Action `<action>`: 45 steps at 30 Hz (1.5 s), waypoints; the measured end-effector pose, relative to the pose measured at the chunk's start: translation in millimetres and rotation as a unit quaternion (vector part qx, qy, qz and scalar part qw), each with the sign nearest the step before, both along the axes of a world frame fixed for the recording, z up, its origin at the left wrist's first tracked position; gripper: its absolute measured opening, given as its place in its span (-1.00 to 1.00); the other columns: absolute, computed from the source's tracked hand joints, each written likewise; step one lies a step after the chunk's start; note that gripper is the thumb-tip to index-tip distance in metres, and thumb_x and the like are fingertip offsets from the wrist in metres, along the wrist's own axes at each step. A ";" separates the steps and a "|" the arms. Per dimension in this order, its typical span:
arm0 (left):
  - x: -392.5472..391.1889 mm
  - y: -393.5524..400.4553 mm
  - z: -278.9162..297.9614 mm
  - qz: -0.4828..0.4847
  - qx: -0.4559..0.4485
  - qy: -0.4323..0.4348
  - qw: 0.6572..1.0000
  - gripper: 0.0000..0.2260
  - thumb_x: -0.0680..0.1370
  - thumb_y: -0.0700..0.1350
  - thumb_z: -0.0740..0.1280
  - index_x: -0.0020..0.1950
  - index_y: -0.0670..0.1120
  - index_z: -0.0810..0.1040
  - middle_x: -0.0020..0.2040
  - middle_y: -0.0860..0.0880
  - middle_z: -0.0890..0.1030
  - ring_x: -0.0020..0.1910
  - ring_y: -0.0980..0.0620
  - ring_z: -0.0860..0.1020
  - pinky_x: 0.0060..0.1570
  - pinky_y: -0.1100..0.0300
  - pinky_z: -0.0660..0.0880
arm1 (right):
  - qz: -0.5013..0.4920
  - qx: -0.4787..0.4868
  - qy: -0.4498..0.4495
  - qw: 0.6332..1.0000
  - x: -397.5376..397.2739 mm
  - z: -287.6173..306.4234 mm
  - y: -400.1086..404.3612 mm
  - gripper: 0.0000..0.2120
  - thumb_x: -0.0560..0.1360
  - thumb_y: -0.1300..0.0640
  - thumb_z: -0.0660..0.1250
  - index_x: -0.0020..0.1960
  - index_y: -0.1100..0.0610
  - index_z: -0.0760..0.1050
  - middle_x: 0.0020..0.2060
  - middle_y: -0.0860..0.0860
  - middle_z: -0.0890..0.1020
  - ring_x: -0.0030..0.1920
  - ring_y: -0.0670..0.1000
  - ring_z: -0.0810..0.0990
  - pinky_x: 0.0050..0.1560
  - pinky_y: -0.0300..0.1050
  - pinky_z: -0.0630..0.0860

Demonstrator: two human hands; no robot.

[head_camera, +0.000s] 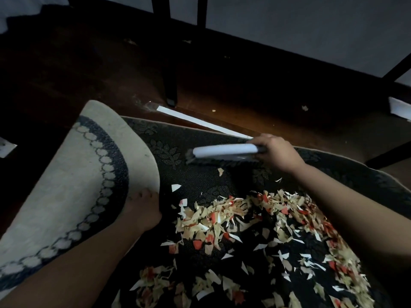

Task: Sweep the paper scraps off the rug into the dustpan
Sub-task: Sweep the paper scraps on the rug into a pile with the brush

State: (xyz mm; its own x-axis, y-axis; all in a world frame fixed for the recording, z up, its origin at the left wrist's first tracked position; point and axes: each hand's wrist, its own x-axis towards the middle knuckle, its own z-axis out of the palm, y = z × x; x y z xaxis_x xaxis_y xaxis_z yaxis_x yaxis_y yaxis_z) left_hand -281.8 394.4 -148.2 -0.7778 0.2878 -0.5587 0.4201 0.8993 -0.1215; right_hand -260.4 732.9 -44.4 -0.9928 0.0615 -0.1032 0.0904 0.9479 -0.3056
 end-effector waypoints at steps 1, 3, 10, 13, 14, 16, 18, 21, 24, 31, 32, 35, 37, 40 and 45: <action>0.2 0.3 0.3 -0.001 -0.002 -0.003 1.000 -0.54 0.54 0.05 0.17 0.39 -0.13 0.29 0.37 -0.17 0.33 0.31 -0.21 0.41 0.23 -0.01 0.41 | -0.022 0.013 0.008 1.000 -3.0 -5.9 -1.9 -0.64 0.44 0.21 0.41 0.22 0.02 0.55 0.07 0.03 0.58 0.09 0.11 0.54 -0.04 -0.08 0.42; 0.1 0.1 0.3 -0.002 -0.007 -0.006 1.000 -0.53 0.54 0.05 0.17 0.39 -0.14 0.29 0.37 -0.18 0.33 0.31 -0.22 0.40 0.25 -0.02 0.40 | -0.051 0.009 0.001 0.999 -6.1 -18.8 -9.8 -0.64 0.45 0.22 0.40 0.23 0.01 0.54 0.11 0.04 0.58 0.12 0.12 0.53 0.04 -0.04 0.47; -2.8 -0.9 -2.2 -0.003 -0.010 -0.023 1.000 -0.49 0.55 0.08 0.17 0.42 -0.14 0.24 0.41 -0.19 0.28 0.35 -0.26 0.35 0.29 -0.03 0.36 | 0.040 -0.060 -0.054 0.996 -1.0 -31.3 -49.2 -0.68 0.45 0.16 0.41 0.19 -0.02 0.55 0.10 -0.06 0.58 0.08 0.00 0.55 0.13 -0.03 0.51; -3.1 -2.0 -3.7 -0.005 -0.009 -0.026 1.000 -0.47 0.54 0.08 0.18 0.44 -0.15 0.22 0.42 -0.21 0.27 0.35 -0.27 0.36 0.29 -0.03 0.36 | 0.080 -0.072 -0.078 0.991 5.1 -18.3 -43.3 -0.67 0.45 0.22 0.41 0.18 -0.02 0.56 0.07 -0.09 0.58 0.06 -0.05 0.54 0.15 -0.05 0.50; -2.8 -2.5 -3.6 -0.002 -0.007 -0.026 1.000 -0.47 0.54 0.08 0.18 0.44 -0.14 0.22 0.41 -0.20 0.28 0.34 -0.26 0.36 0.29 -0.03 0.36 | 0.097 -0.067 -0.086 0.989 6.4 -11.9 -39.0 -0.67 0.44 0.23 0.41 0.17 -0.01 0.57 0.07 -0.09 0.59 0.05 -0.06 0.55 0.16 -0.08 0.51; -2.9 -2.6 -3.7 -0.002 -0.004 -0.022 1.000 -0.48 0.54 0.07 0.18 0.43 -0.14 0.24 0.40 -0.20 0.30 0.33 -0.26 0.38 0.27 -0.02 0.37 | 0.114 -0.059 -0.084 0.988 8.6 1.9 -30.3 -0.66 0.44 0.25 0.40 0.18 0.00 0.57 0.08 -0.08 0.59 0.05 -0.07 0.55 0.14 -0.13 0.51; -3.1 -2.4 -3.6 -0.007 -0.001 -0.017 1.000 -0.50 0.54 0.07 0.18 0.41 -0.15 0.26 0.37 -0.19 0.32 0.32 -0.25 0.40 0.25 -0.01 0.39 | 0.102 -0.059 -0.052 0.992 7.3 12.0 -24.0 -0.65 0.44 0.26 0.40 0.18 0.01 0.57 0.09 -0.06 0.60 0.06 -0.06 0.55 0.13 -0.15 0.50; -2.1 -2.6 -2.6 -0.005 -0.001 -0.018 1.000 -0.52 0.54 0.07 0.18 0.39 -0.14 0.28 0.35 -0.18 0.33 0.30 -0.24 0.41 0.24 0.00 0.40 | 0.056 -0.063 0.005 0.996 -5.0 11.7 -22.8 -0.65 0.44 0.27 0.39 0.20 0.04 0.56 0.09 -0.02 0.59 0.07 -0.02 0.54 0.09 -0.18 0.46; -1.7 -1.9 -1.7 -0.010 -0.002 -0.008 1.000 -0.52 0.54 0.06 0.19 0.39 -0.14 0.28 0.35 -0.18 0.34 0.30 -0.23 0.42 0.24 0.00 0.40 | 0.004 -0.029 0.021 0.999 -16.1 -6.5 -31.7 -0.64 0.45 0.22 0.40 0.22 0.01 0.54 0.07 0.00 0.57 0.08 0.06 0.54 0.07 -0.01 0.52; -0.3 -3.7 -1.6 -0.012 -0.005 -0.001 1.000 -0.51 0.53 0.07 0.20 0.39 -0.14 0.28 0.37 -0.18 0.33 0.30 -0.23 0.42 0.24 0.01 0.40 | 0.039 -0.034 -0.047 0.998 -10.7 -32.2 -51.2 -0.68 0.46 0.16 0.40 0.20 -0.01 0.55 0.09 -0.02 0.58 0.10 0.04 0.55 0.09 -0.06 0.47; -0.6 -3.6 -1.4 -0.010 -0.004 -0.002 1.000 -0.52 0.53 0.06 0.20 0.38 -0.14 0.28 0.36 -0.18 0.33 0.29 -0.23 0.42 0.23 0.01 0.40 | 0.071 -0.033 -0.064 0.995 -7.6 -31.4 -51.7 -0.69 0.47 0.17 0.39 0.20 -0.01 0.55 0.09 -0.03 0.58 0.10 0.03 0.55 0.10 -0.08 0.47; 0.4 -4.0 -0.5 -0.007 0.005 -0.007 1.000 -0.54 0.53 0.06 0.20 0.37 -0.13 0.30 0.34 -0.17 0.35 0.29 -0.22 0.43 0.22 0.01 0.41 | 0.129 -0.052 -0.097 0.986 -0.3 -19.6 -45.9 -0.69 0.46 0.21 0.38 0.19 0.02 0.56 0.08 -0.06 0.58 0.08 -0.05 0.53 0.15 -0.09 0.48; 1.6 -4.2 1.0 -0.009 0.006 0.002 1.000 -0.55 0.53 0.05 0.21 0.35 -0.12 0.31 0.32 -0.15 0.37 0.29 -0.20 0.44 0.21 0.02 0.43 | 0.179 -0.047 -0.123 0.975 1.9 -9.0 -40.6 -0.69 0.45 0.22 0.40 0.17 0.03 0.57 0.07 -0.11 0.57 0.04 -0.14 0.50 0.15 -0.14 0.47; 1.8 -2.4 2.7 -0.007 0.004 0.000 1.000 -0.55 0.53 0.06 0.22 0.36 -0.12 0.31 0.34 -0.16 0.36 0.32 -0.19 0.41 0.23 0.02 0.41 | 0.207 -0.052 -0.133 0.968 5.6 6.6 -32.2 -0.69 0.44 0.24 0.41 0.16 0.05 0.58 0.03 -0.16 0.53 0.03 -0.17 0.48 0.14 -0.20 0.44; -0.1 -4.2 0.0 0.008 0.019 -0.020 1.000 -0.56 0.54 0.03 0.19 0.36 -0.13 0.31 0.36 -0.16 0.33 0.32 -0.20 0.40 0.22 0.02 0.40 | 0.124 -0.071 -0.032 0.989 -2.6 8.1 -29.9 -0.67 0.44 0.26 0.40 0.18 0.04 0.58 0.07 -0.04 0.59 0.05 -0.01 0.54 0.10 -0.02 0.52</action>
